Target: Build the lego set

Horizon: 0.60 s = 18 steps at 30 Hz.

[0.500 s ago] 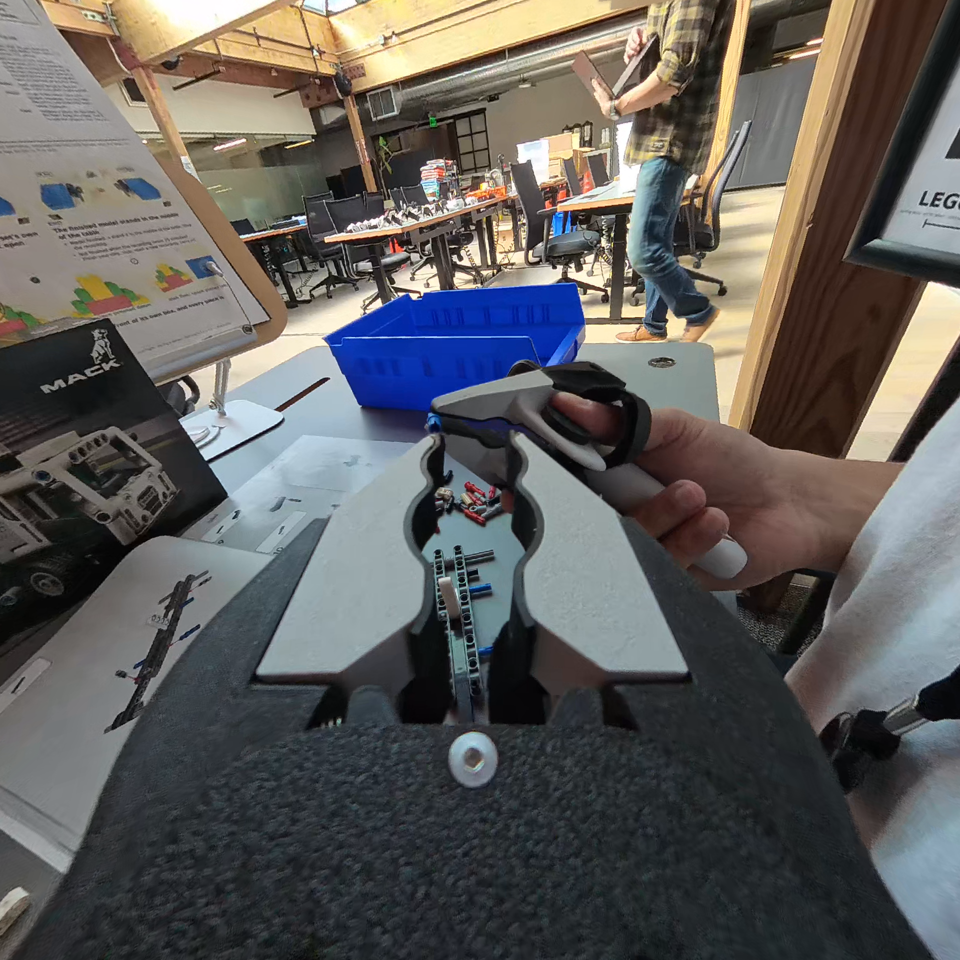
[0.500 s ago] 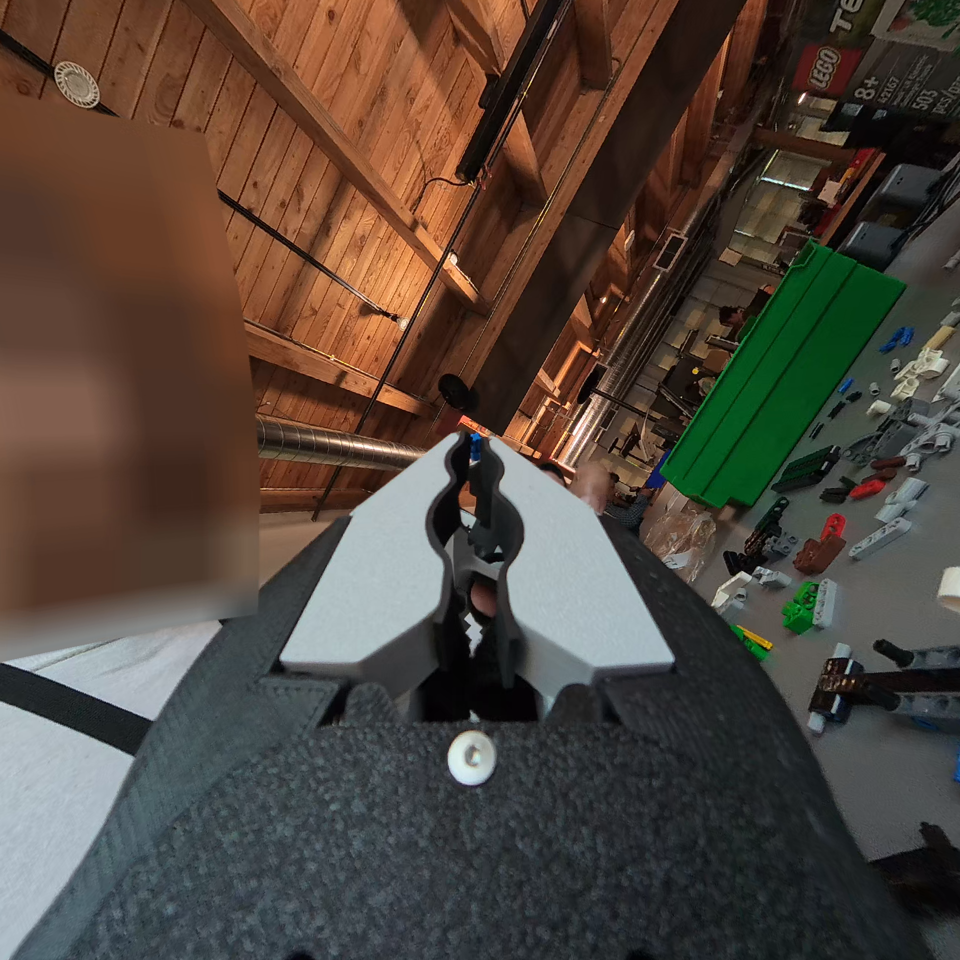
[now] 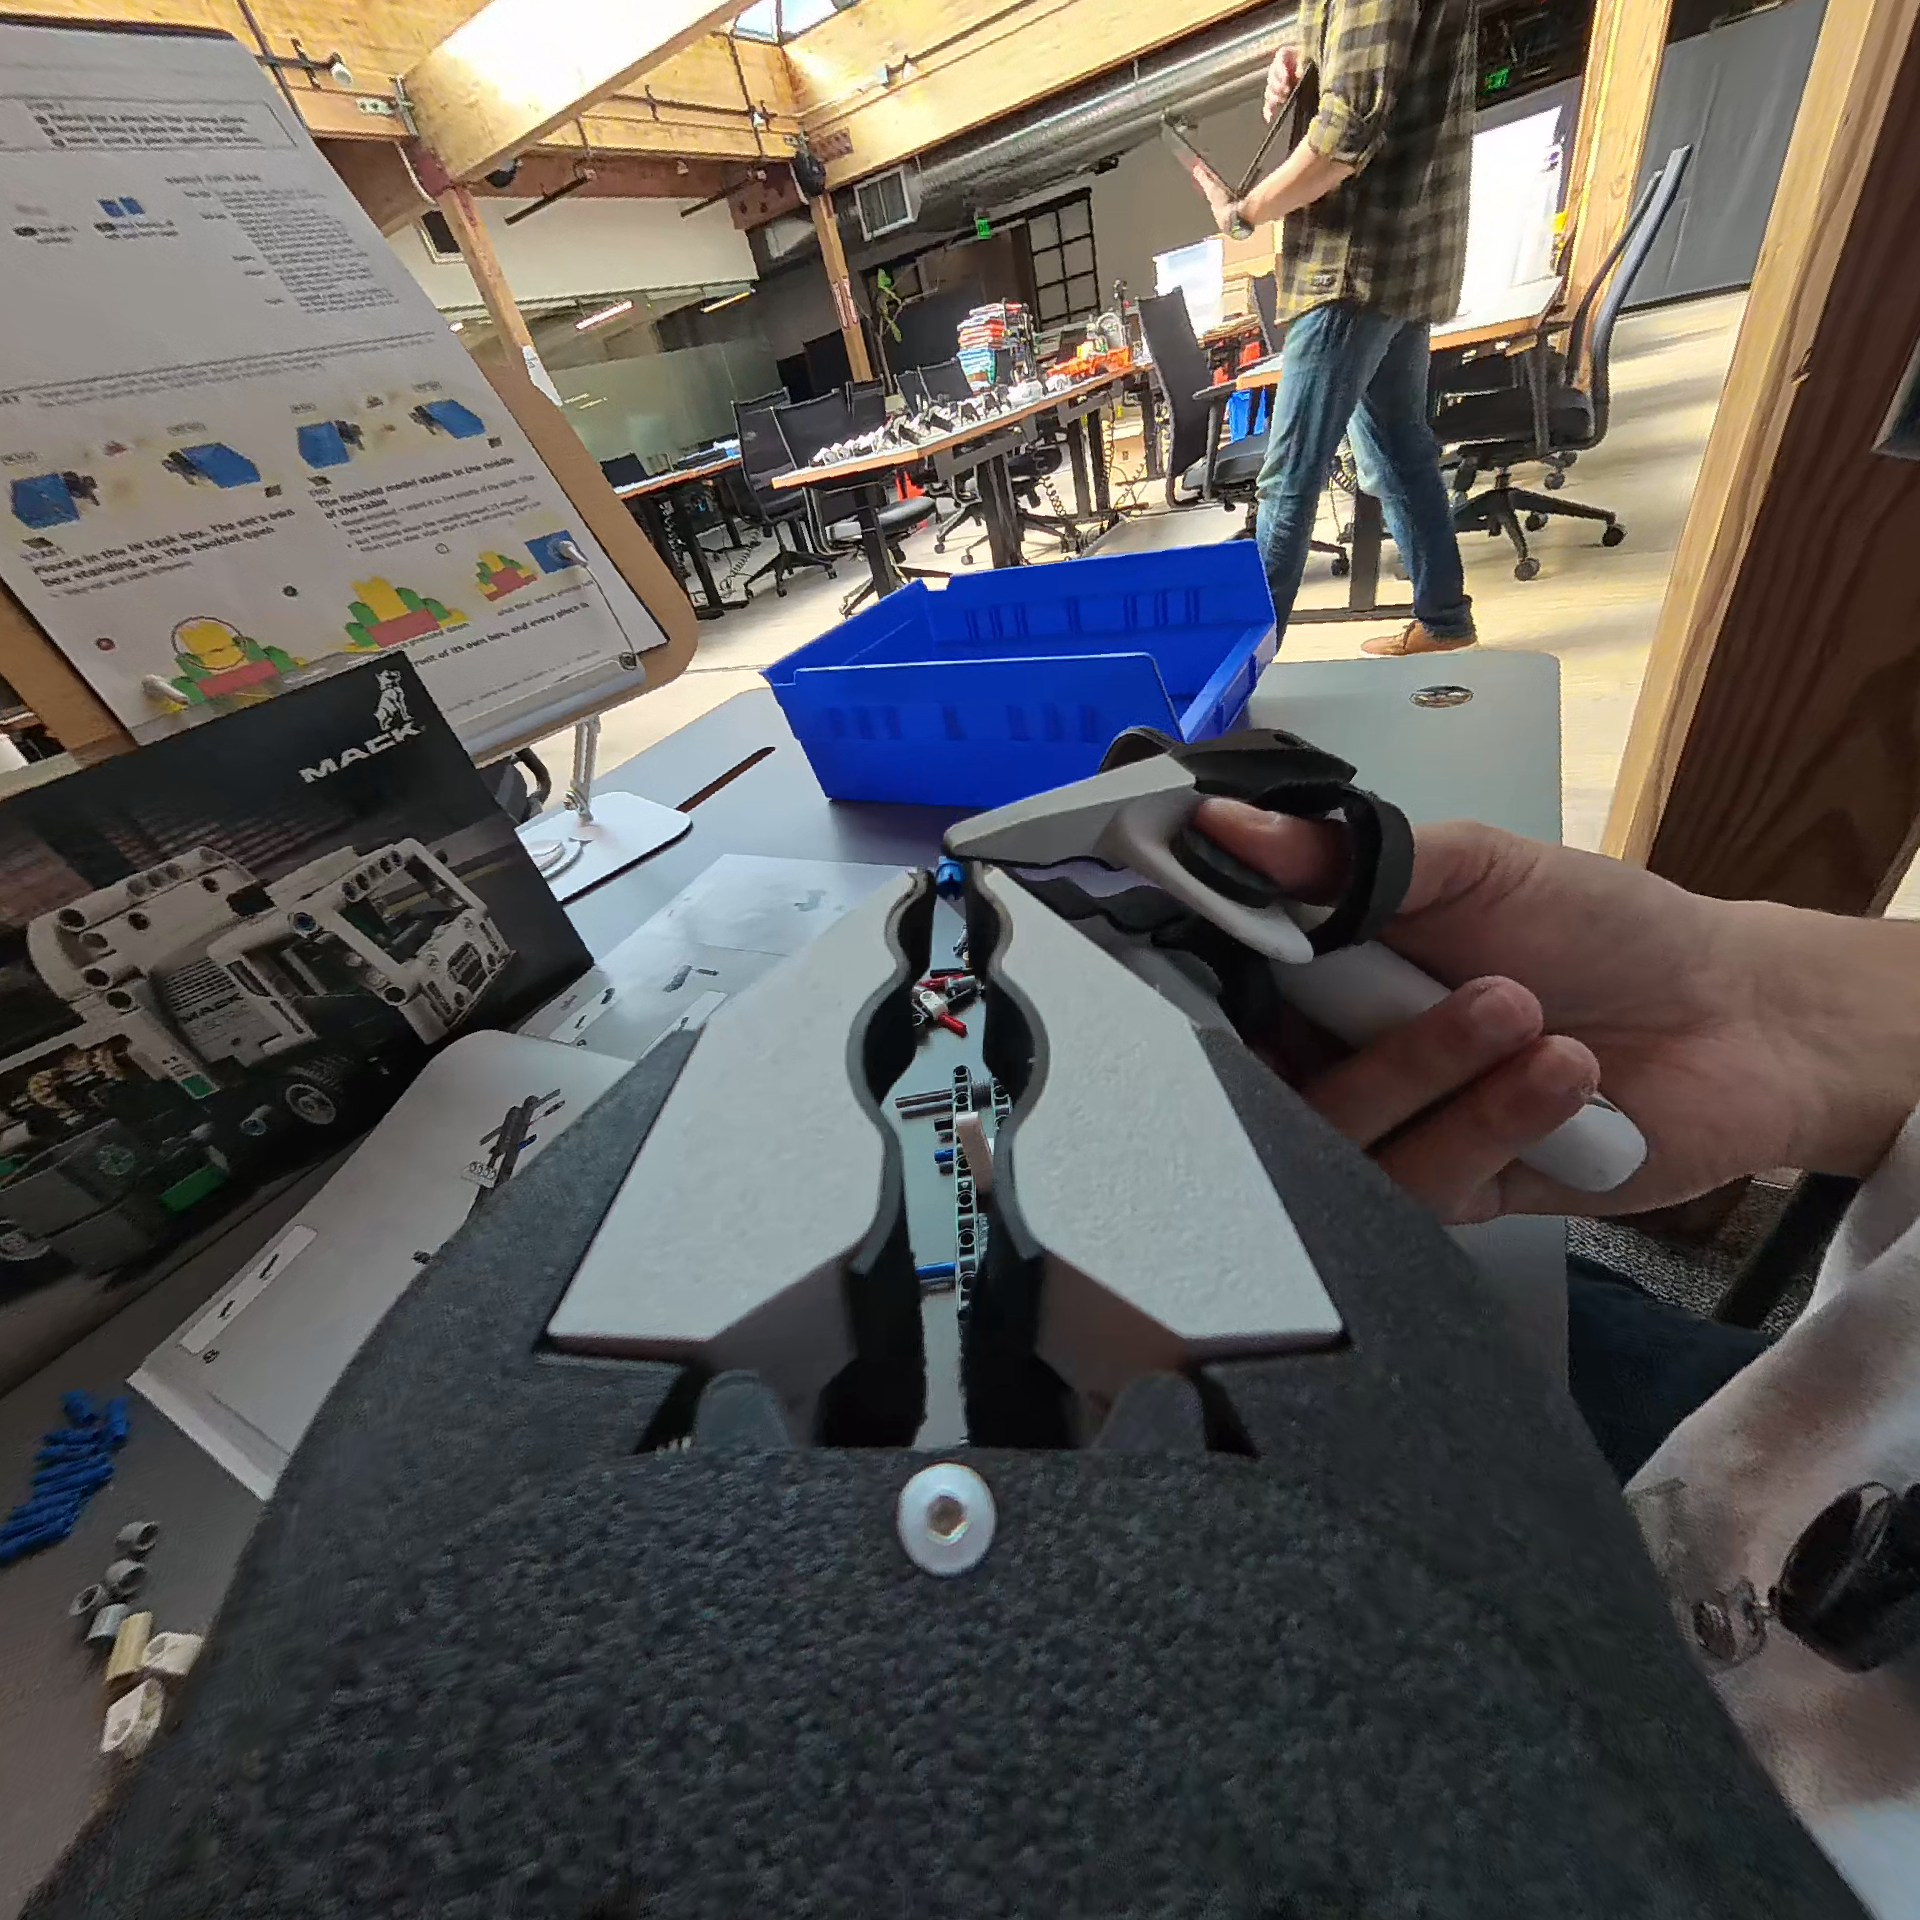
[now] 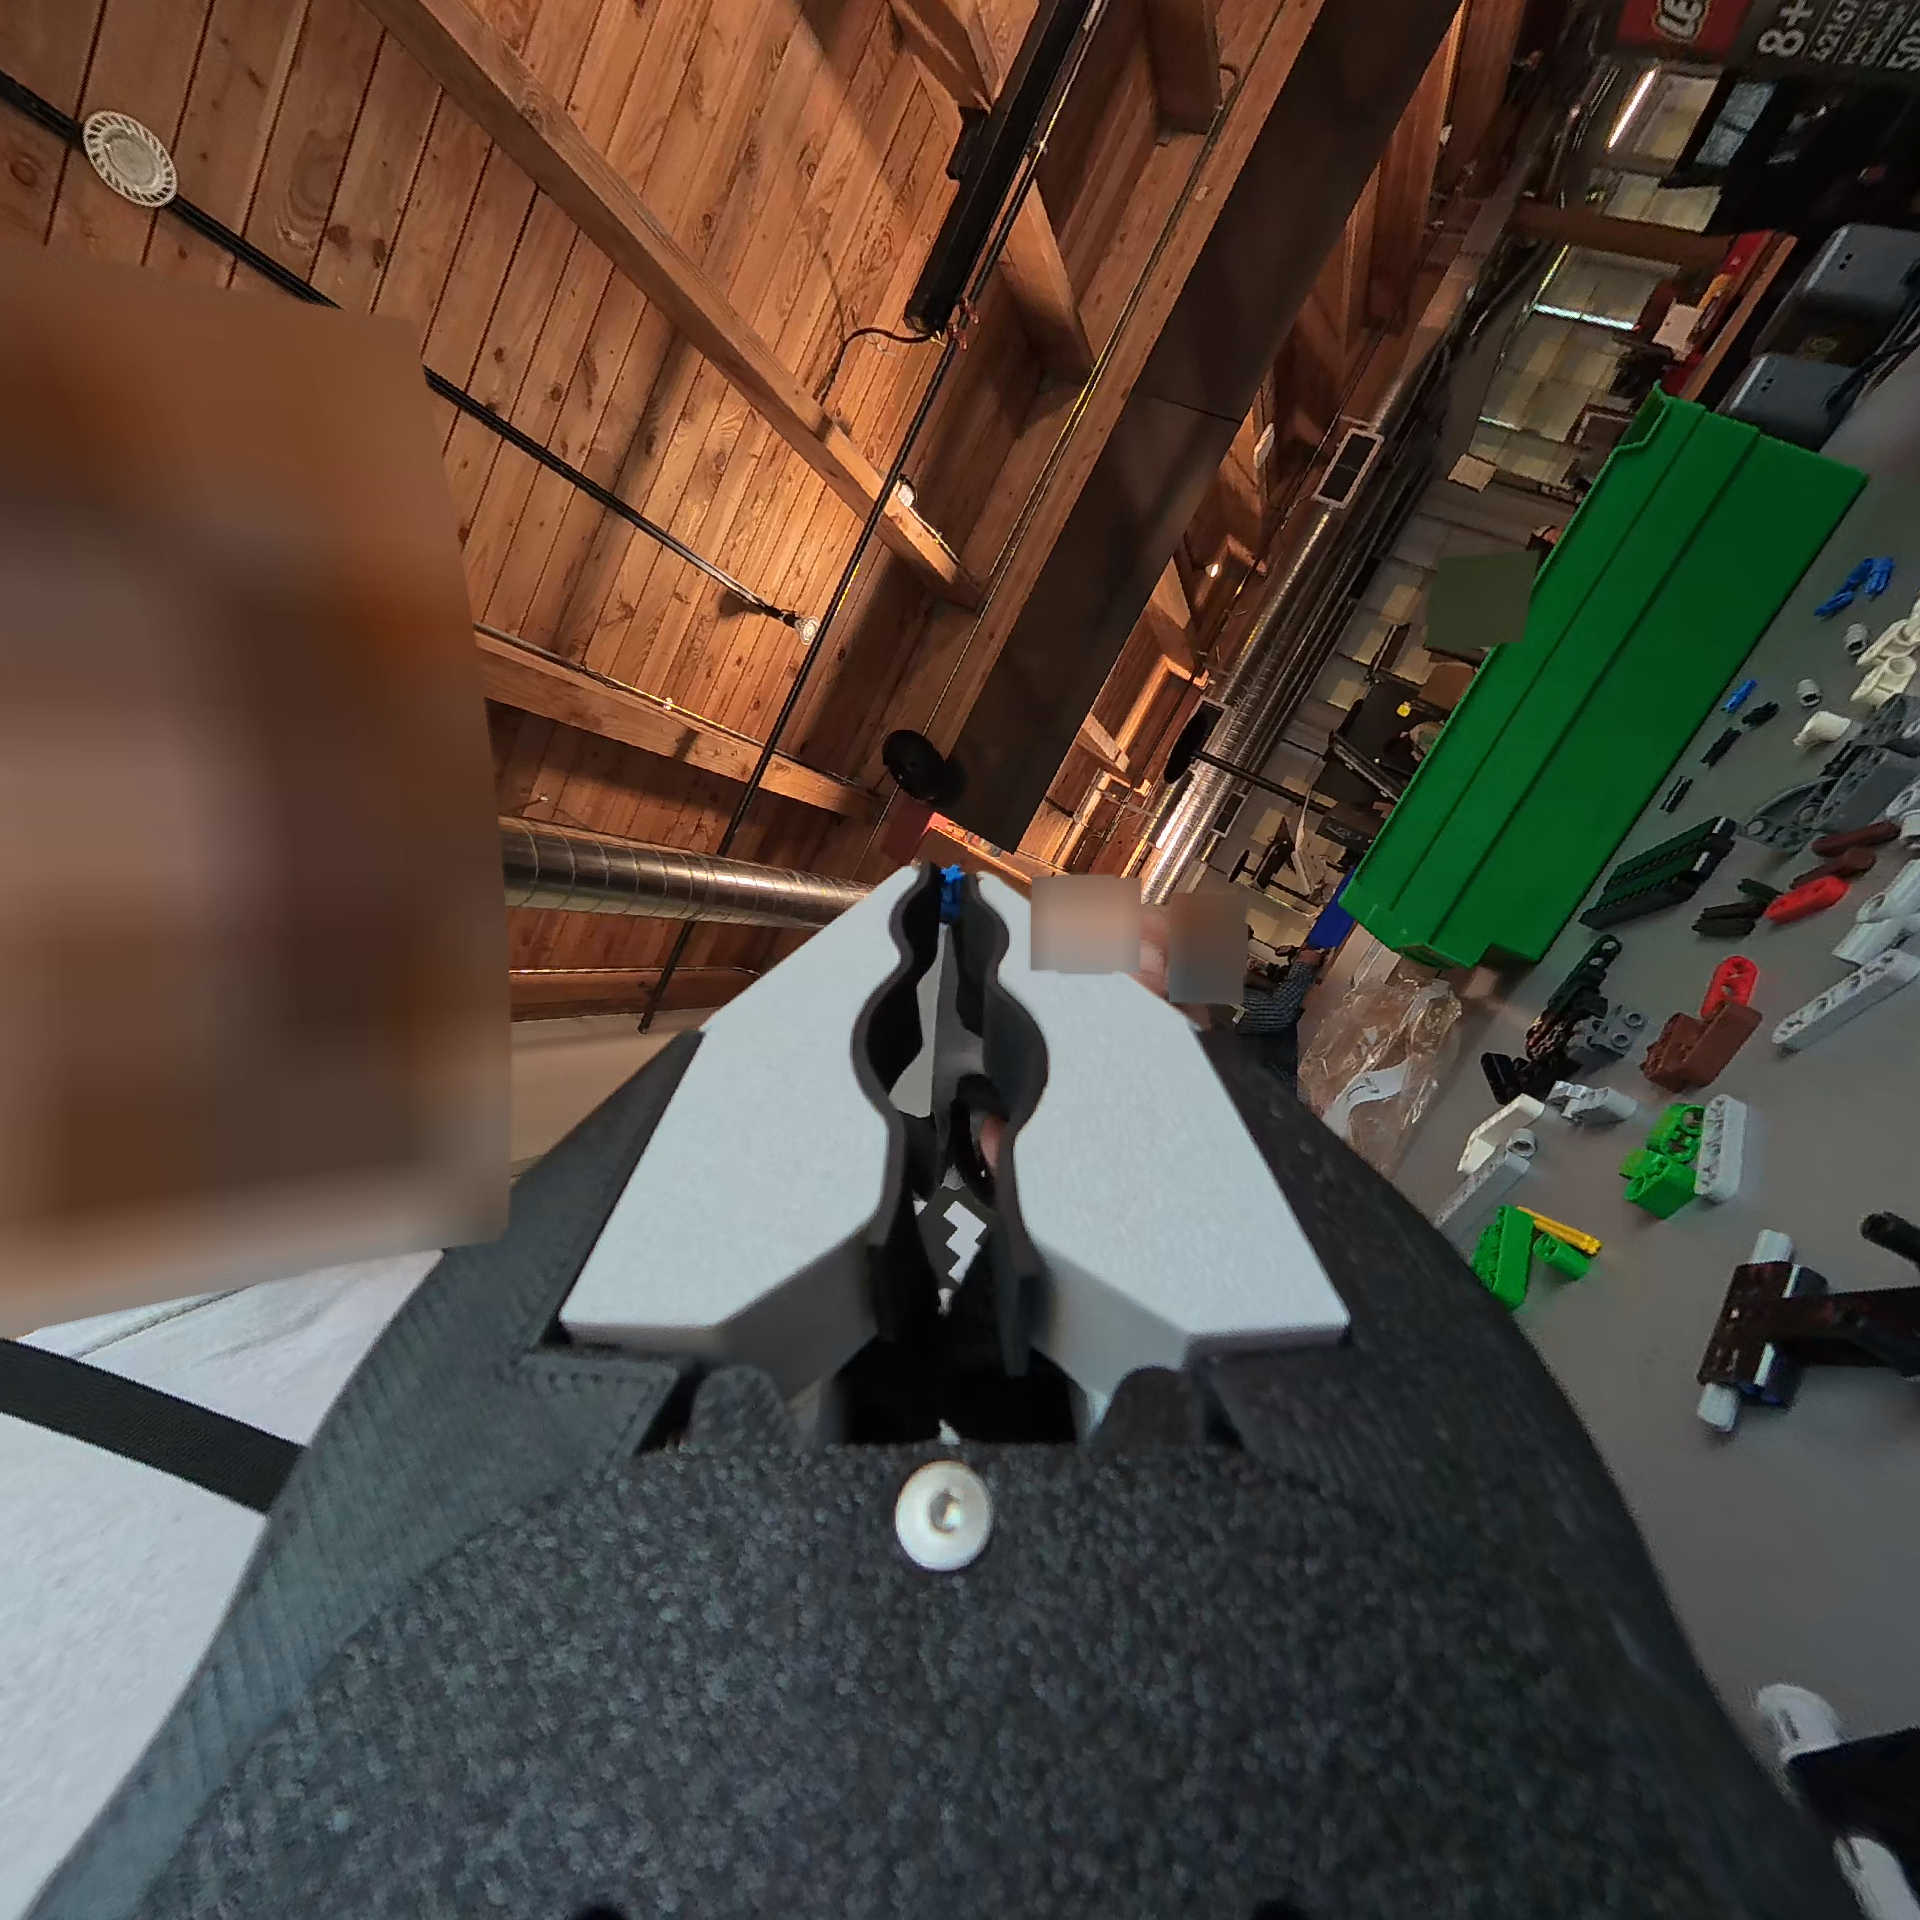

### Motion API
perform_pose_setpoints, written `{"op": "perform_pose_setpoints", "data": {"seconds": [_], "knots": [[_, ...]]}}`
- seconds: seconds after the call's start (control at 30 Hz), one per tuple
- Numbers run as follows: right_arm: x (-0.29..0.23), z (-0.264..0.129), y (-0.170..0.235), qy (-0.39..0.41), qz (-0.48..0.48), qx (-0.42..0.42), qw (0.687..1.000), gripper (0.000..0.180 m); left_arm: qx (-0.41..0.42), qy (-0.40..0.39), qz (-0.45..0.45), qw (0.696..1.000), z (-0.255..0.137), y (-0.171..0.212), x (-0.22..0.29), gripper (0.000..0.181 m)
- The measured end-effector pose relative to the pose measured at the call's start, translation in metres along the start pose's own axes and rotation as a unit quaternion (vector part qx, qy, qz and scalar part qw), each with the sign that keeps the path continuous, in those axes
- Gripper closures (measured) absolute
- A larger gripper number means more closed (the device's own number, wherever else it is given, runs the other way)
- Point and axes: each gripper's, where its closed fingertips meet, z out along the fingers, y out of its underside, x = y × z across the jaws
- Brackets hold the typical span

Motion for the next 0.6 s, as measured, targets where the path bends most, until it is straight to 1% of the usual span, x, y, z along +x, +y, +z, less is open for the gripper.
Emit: {"op": "perform_pose_setpoints", "data": {"seconds": [0.07, 0.17, 0.43, 0.5, 0.57, 0.6], "knots": [[0.002, 0.001, 0.003, 0.0, 0.007, -0.004, 1.0, 0.177, 0.001, 0.005, 0.0, 1.0, -0.001, 0.0, 0.002, 0.174], [0.002, 0.001, 0.004, -0.009, 0.02, -0.002, 1.0, 0.177, -0.004, 0.006, 0.003, 1.0, -0.002, 0.002, 0.0, 0.177], [0.005, 0.002, 0.008, -0.007, 0.028, -0.016, 0.999, 0.177, -0.014, 0.027, 0.003, 1.0, -0.007, 0.005, 0.0, 0.178], [0.008, -0.001, 0.011, 0.017, -0.002, -0.049, 0.999, 0.177, -0.028, 0.031, -0.014, 0.999, -0.009, 0.008, -0.005, 0.178], [0.004, -0.011, 0.004, 0.043, -0.062, -0.084, 0.994, 0.168, -0.036, 0.046, -0.042, 0.997, -0.015, 0.009, -0.01, 0.178], [0.002, -0.018, -0.002, 0.066, -0.103, -0.097, 0.988, 0.166, -0.042, 0.051, -0.06, 0.996, -0.018, 0.011, -0.014, 0.177]]}}
